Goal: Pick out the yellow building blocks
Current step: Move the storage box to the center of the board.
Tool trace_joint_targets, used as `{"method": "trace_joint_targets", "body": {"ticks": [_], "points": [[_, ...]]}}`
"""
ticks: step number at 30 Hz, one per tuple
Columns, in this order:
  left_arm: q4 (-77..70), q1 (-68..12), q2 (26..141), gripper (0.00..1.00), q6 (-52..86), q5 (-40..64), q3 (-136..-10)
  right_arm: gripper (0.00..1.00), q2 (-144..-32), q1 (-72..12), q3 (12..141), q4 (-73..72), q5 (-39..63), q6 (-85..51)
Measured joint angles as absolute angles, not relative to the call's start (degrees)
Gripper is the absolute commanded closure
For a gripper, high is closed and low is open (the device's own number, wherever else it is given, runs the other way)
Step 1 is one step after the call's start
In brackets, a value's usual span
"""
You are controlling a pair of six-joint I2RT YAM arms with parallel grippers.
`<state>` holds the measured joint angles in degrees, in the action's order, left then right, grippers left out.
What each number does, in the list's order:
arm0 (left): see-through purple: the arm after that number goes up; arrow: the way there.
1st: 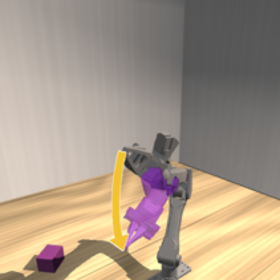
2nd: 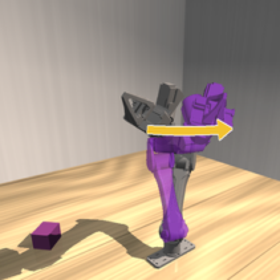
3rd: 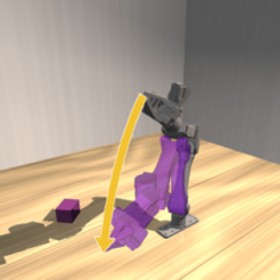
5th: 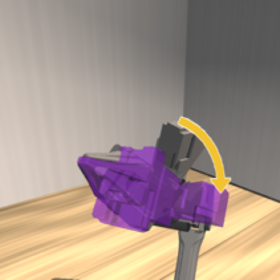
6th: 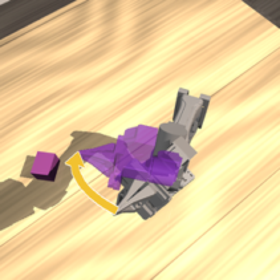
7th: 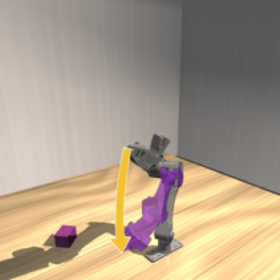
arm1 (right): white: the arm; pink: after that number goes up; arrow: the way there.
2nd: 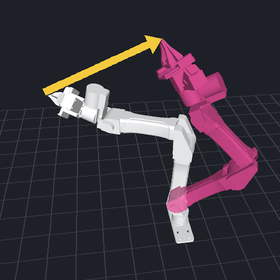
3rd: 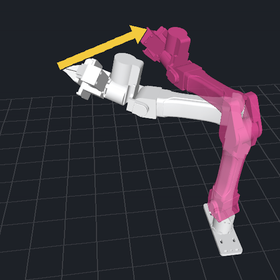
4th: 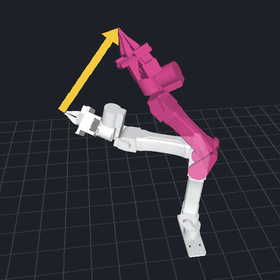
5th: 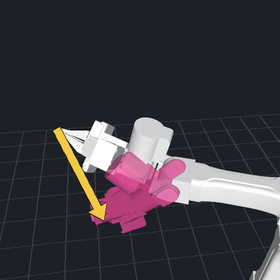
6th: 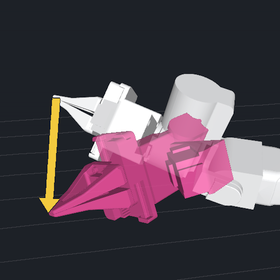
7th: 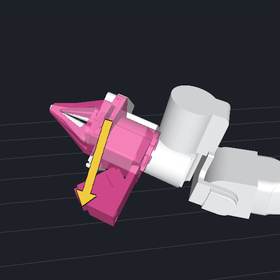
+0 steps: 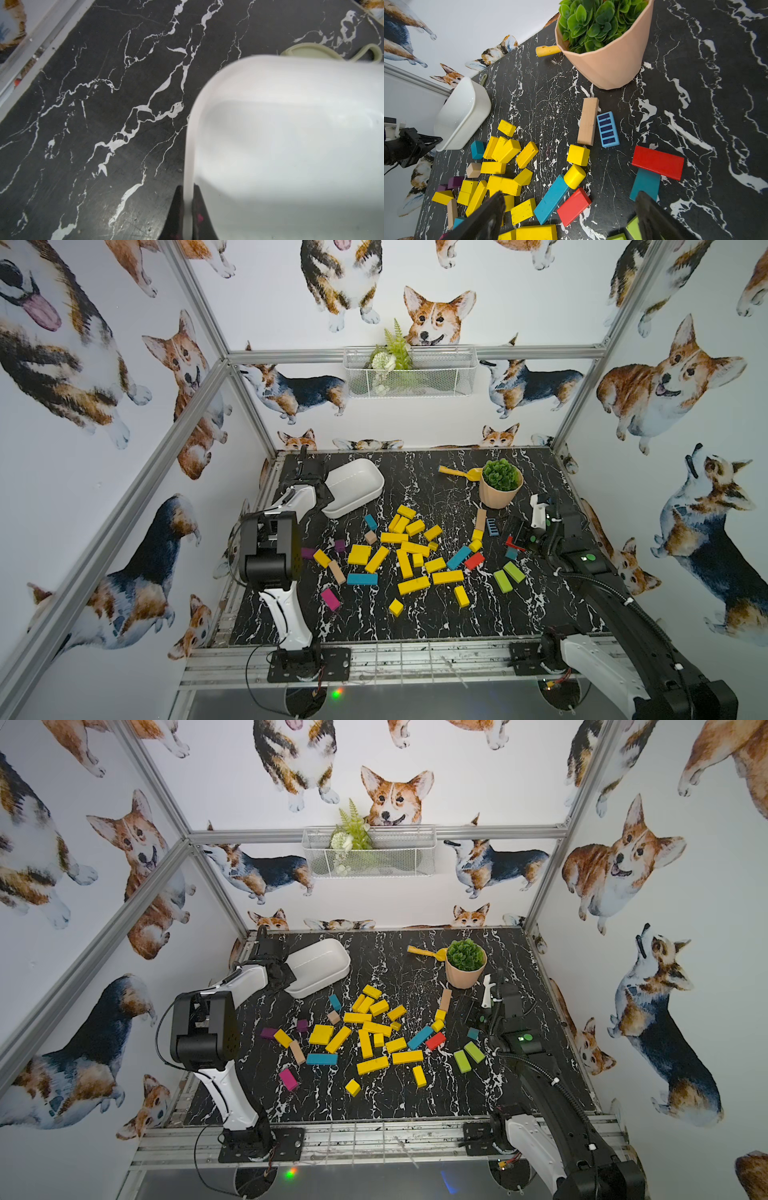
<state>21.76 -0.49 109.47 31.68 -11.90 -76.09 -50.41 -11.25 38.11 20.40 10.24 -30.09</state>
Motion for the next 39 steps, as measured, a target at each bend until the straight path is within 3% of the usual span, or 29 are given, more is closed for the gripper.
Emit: {"method": "trace_joint_targets", "body": {"ticks": [13, 33, 39], "points": [[21.3, -7.8, 108.8, 1.0, 22.8, -13.0, -77.6, 0.01, -49.8, -11.2, 37.9, 20.4, 9.0, -29.9], [16.6, -17.3, 108.2, 1.0, 21.9, -9.5, -72.4, 0.02, -48.9, -11.2, 37.8, 20.5, 8.9, -29.7], [15.5, -17.7, 106.6, 0.76, 21.6, -7.6, -70.1, 0.04, -51.2, -12.5, 39.7, 21.6, 9.7, -29.2]]}}
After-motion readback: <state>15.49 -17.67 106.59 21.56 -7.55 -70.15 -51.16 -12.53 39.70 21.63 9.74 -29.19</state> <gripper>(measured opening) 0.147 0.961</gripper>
